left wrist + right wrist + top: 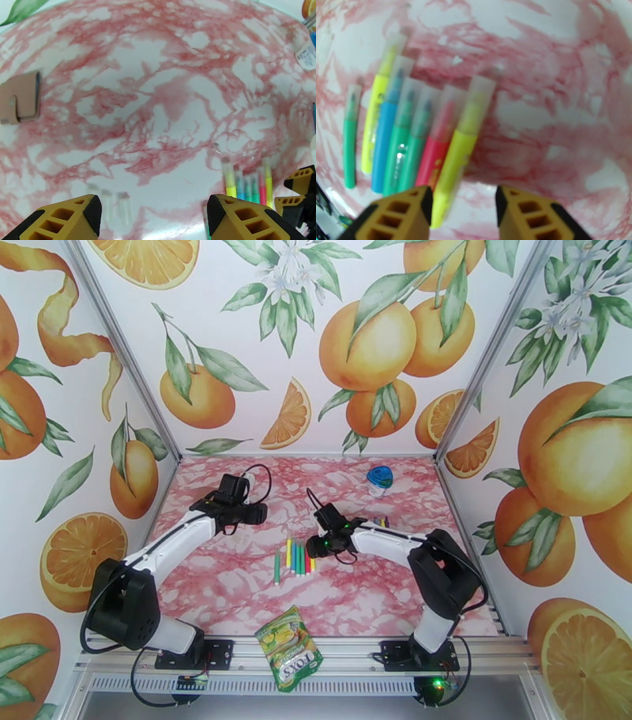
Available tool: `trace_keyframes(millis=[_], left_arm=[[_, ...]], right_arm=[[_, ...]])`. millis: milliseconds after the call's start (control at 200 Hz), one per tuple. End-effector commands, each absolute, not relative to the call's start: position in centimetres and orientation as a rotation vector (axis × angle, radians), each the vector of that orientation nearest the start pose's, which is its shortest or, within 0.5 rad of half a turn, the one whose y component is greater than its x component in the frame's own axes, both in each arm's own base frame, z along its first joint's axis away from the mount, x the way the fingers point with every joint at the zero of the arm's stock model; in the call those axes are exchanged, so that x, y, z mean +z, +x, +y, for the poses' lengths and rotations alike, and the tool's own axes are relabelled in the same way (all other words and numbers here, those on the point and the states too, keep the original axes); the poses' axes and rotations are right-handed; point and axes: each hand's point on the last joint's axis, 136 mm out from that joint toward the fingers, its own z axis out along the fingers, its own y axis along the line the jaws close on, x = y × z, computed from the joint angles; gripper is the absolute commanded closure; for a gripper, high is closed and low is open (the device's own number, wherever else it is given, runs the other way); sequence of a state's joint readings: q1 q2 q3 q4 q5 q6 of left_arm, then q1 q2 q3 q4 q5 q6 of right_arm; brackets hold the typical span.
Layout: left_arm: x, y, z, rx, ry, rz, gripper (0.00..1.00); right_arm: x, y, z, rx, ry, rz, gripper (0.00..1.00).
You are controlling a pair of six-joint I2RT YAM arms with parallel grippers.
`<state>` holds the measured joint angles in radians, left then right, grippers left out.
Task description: Open the pen caps
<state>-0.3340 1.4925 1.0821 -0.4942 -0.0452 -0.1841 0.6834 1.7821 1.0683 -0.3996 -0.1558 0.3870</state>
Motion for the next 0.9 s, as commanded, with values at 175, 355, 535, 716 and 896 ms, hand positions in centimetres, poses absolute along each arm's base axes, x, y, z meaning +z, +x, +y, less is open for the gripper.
trace_keyframes(millis=[175,355,535,716,896], left_arm=[[15.2,38.1,-12.2,-0.185,0.148,2.430,0.26],[15.3,38.0,-12.1,-0.185,0.145,2.424,0.26],[15.5,37.9,-12.2,-0.196,0.146,2.413,0.26],[15.4,37.9,-12.3,-0.206,0.145,2.415,0.26],[15.7,38.1,-12.7,-0.228,0.152,2.401,0.26]], right_arm=[[2.9,30.0,29.0,0.545,-0.472,2.758,0.54],[2.4,29.9,28.5,0.487,-0.473,2.772,0.56],[1.9,30.1,27.3,0.338,-0.482,2.791,0.58],[1.6,30.3,26.8,0.267,-0.494,2.795,0.59],[1.4,30.5,26.2,0.185,-0.499,2.804,0.60]])
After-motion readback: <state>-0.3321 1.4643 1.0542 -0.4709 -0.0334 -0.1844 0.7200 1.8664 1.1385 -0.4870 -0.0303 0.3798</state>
